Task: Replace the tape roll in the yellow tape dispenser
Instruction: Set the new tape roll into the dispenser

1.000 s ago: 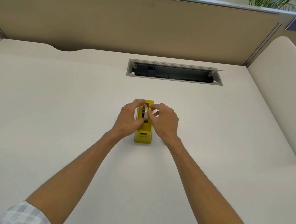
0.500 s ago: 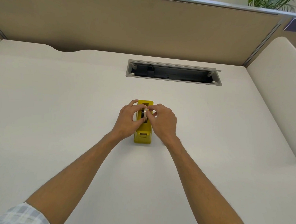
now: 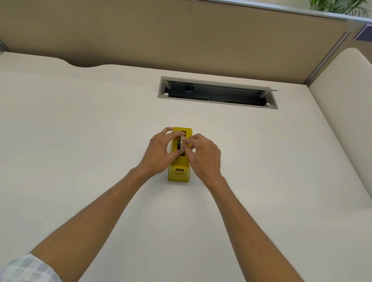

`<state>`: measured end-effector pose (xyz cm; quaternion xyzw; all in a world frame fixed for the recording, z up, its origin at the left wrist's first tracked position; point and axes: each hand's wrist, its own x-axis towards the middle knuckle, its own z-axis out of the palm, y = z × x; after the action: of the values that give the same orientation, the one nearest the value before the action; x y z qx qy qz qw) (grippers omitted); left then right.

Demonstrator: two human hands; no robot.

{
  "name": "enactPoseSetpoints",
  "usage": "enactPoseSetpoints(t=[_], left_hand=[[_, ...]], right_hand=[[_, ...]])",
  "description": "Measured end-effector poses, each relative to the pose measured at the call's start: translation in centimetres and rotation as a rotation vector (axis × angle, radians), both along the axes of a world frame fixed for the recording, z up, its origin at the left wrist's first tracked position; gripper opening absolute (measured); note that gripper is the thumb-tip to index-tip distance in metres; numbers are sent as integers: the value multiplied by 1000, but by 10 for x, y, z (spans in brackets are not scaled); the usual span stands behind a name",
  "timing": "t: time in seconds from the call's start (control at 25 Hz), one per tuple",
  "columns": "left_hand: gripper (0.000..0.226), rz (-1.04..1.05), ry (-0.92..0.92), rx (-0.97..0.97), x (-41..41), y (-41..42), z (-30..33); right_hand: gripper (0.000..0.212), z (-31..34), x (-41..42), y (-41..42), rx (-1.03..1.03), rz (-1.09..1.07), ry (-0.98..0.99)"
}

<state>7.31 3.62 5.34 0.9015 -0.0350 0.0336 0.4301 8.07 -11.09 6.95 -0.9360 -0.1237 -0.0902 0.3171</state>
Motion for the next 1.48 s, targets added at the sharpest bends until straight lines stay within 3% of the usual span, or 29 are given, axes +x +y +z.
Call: enactPoseSetpoints(t=[0.64, 0.96, 1.16, 1.48], left_hand=[[34, -41, -79, 46, 0, 0, -3], [36, -30, -72, 102, -2, -1, -1], [38, -79, -93, 206, -2, 1, 1], [42, -79, -100, 49, -5, 3, -8]], right_hand=[[13, 2, -3, 2, -127, 22, -181], [17, 7, 1, 7, -382, 55, -29], [21, 9, -5, 9, -371, 33, 55], [24, -2, -16, 7, -326, 10, 95]])
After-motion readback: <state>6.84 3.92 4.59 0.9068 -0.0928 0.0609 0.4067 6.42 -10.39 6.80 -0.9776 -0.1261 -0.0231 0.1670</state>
